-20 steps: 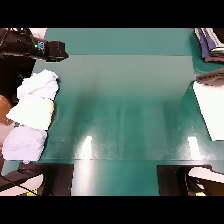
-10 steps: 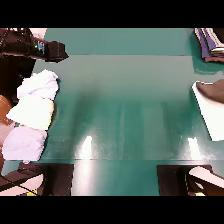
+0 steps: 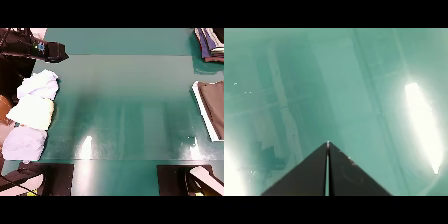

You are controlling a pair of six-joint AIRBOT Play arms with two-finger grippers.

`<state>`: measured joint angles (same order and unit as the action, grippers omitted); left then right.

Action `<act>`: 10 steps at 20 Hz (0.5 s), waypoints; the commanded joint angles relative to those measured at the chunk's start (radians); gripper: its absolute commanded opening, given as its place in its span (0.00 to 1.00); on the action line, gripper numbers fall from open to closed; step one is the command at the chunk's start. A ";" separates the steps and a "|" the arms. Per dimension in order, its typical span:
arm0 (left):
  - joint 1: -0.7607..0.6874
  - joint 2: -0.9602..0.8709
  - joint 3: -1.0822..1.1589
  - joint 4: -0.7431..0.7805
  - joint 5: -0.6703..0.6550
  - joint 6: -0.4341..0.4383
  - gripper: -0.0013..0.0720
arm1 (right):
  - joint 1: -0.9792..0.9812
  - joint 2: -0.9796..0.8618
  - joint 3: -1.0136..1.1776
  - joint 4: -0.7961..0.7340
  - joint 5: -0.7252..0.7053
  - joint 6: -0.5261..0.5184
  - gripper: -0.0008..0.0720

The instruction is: Fold the shirts.

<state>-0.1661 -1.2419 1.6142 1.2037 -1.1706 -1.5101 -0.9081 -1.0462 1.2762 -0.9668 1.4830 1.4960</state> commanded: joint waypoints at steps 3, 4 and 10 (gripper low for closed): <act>0.000 0.000 0.000 -0.008 0.010 -0.008 0.06 | 0.344 0.075 -0.005 0.138 -0.070 0.003 0.83; 0.000 0.000 0.000 -0.008 0.020 -0.008 0.06 | 0.441 0.085 -0.005 0.124 -0.090 0.003 0.80; 0.000 0.000 0.000 -0.008 0.078 -0.008 0.06 | 0.856 0.090 -0.005 0.125 -0.178 -0.074 0.03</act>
<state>-0.1661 -1.2419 1.6142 1.1965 -1.1244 -1.5169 -0.2264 -0.9611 1.2716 -0.8459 1.3529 1.4685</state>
